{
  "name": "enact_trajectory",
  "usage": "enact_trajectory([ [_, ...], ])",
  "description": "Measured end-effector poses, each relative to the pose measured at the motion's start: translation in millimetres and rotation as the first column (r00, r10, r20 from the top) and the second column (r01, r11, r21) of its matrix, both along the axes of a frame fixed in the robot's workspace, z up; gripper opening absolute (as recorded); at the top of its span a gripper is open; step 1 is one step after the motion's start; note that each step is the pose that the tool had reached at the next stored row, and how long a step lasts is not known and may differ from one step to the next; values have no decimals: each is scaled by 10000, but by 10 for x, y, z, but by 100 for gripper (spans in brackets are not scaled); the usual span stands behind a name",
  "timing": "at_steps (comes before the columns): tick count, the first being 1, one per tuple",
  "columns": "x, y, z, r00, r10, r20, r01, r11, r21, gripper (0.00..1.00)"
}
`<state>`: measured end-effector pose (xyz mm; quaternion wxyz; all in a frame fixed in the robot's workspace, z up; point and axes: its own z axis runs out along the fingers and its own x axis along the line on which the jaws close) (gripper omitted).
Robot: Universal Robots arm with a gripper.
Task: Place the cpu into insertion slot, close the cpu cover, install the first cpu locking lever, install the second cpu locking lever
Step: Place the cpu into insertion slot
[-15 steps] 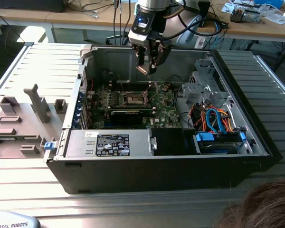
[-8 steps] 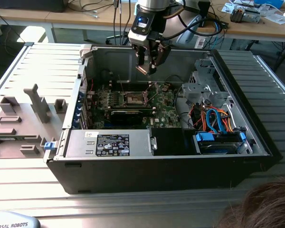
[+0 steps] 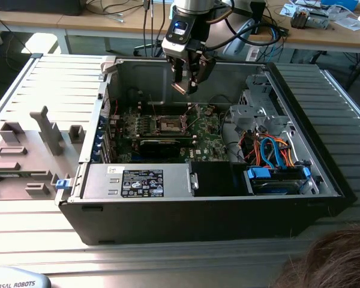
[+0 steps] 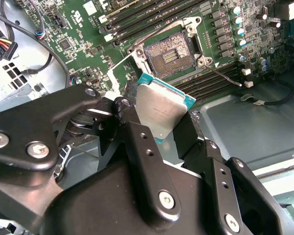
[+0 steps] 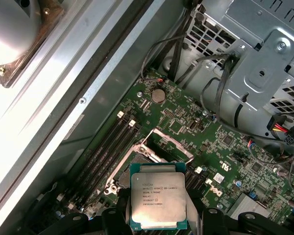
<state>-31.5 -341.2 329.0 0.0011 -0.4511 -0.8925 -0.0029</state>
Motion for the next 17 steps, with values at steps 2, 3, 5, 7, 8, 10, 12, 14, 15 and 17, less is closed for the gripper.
enact_trajectory([
  [2,0,0,0,10000,-9,0,9,10000,0,54],
  [3,0,0,0,10000,-12,0,12,10000,0,54],
  [5,0,0,-1,10000,-23,0,23,10000,0,54],
  [7,0,0,-1,10000,-33,0,33,10000,0,54],
  [8,0,0,-1,10000,-37,0,37,10000,0,54],
  [10,0,0,-1,10000,-45,0,45,10000,0,54],
  [12,0,0,-1,10000,-53,0,53,10000,0,54],
  [14,0,0,-1,10000,-63,0,63,10000,0,54],
  [15,0,0,-1,10000,-67,0,67,10000,0,54],
  [17,0,0,-2,10000,-75,0,75,10000,-1,54],
])
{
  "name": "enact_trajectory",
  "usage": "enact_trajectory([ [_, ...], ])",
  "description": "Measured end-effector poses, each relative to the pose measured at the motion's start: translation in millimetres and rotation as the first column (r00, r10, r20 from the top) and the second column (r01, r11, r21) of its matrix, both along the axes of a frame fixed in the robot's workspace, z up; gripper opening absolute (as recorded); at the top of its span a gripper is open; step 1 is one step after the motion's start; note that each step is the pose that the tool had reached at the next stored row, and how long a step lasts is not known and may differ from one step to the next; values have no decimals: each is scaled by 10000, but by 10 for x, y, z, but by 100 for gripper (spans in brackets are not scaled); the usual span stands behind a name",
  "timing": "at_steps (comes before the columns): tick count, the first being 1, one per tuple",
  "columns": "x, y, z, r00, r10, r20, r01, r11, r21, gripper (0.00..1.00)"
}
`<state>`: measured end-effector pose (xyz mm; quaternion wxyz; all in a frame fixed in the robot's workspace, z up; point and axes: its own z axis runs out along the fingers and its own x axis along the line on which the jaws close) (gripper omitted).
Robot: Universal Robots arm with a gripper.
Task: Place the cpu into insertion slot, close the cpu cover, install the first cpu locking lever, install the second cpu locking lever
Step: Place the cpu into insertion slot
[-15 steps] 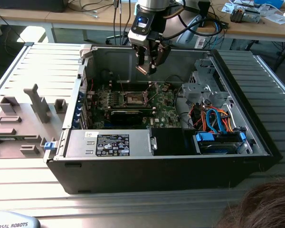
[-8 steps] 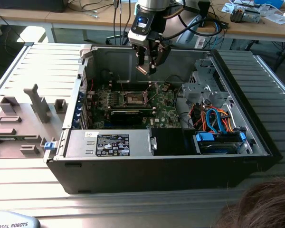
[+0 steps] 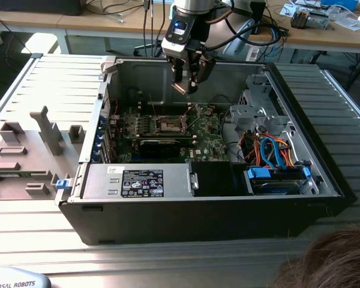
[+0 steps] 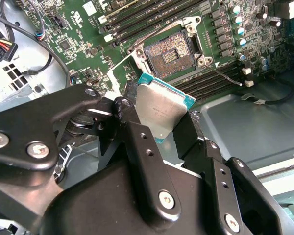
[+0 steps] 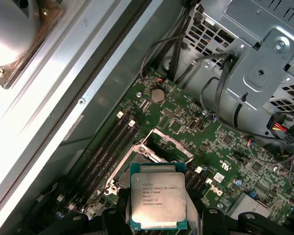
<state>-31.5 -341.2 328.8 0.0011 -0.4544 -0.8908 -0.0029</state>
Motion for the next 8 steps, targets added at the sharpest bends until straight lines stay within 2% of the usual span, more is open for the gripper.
enact_trajectory([
  [8,0,0,-1,10000,-43,0,43,10000,0,54],
])
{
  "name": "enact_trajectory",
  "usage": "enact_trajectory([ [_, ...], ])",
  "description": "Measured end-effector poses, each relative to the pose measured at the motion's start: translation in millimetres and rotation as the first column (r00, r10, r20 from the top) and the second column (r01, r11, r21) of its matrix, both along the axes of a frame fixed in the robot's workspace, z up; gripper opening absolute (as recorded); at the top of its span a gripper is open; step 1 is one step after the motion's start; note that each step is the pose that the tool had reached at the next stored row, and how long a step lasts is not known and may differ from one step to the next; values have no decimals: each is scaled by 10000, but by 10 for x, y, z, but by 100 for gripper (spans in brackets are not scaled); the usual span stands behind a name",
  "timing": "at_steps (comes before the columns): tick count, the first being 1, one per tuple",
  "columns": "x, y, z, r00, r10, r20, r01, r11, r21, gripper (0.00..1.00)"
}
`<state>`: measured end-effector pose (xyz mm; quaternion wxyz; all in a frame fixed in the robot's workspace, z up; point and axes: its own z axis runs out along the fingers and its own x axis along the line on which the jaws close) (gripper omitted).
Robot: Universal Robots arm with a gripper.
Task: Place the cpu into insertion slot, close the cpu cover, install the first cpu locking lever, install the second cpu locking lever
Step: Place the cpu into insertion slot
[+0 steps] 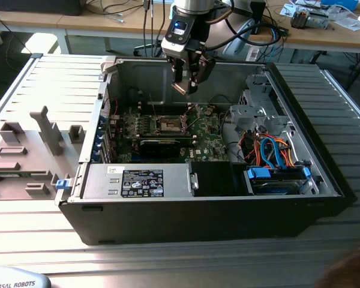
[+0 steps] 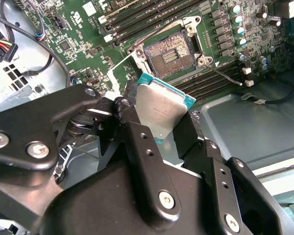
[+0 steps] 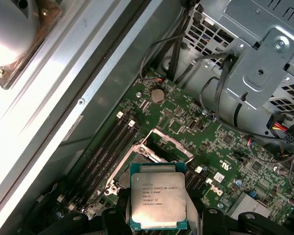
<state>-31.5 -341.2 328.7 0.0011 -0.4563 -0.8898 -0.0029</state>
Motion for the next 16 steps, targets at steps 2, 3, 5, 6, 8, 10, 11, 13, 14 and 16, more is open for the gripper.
enact_trajectory([
  [2,0,0,0,10000,-16,0,16,10000,0,54],
  [3,0,0,0,10000,-24,0,24,10000,0,54],
  [5,0,0,-1,10000,-48,0,48,10000,0,54],
  [6,0,0,-1,10000,-62,0,62,10000,0,54],
  [8,0,0,-1,10000,-86,0,86,10000,0,54],
  [10,0,0,-2,9999,-107,0,107,9999,0,54],
  [11,0,0,-2,9999,-116,0,116,9999,0,54],
  [13,0,0,-2,9999,-138,0,138,9999,0,54],
  [14,0,0,-2,9999,-146,0,146,9999,0,54],
  [16,0,0,-2,9999,-160,0,160,9999,0,54],
])
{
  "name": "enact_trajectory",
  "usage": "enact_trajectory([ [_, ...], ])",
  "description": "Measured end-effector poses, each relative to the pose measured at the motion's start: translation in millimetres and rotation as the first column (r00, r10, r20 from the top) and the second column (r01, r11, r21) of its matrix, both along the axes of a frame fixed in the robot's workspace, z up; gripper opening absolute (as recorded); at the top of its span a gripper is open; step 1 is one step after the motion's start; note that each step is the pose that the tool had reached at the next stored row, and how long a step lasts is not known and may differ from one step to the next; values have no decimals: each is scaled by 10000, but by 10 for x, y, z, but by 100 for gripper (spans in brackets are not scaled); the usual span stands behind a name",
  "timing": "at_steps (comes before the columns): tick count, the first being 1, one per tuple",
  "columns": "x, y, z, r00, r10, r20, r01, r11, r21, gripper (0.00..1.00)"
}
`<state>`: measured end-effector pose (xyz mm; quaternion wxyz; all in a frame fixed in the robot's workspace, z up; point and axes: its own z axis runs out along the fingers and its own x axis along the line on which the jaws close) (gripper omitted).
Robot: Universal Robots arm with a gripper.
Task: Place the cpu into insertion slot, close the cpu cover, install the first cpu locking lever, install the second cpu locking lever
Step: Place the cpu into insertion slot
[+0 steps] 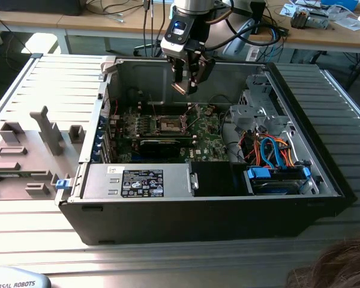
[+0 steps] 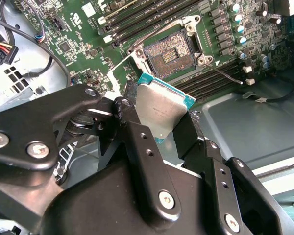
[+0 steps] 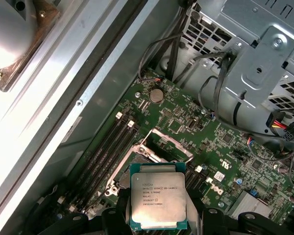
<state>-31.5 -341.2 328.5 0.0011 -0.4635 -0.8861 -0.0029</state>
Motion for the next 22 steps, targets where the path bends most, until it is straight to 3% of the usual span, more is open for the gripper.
enact_trajectory([
  [22,0,0,-2,9998,-210,0,210,9998,1,54],
])
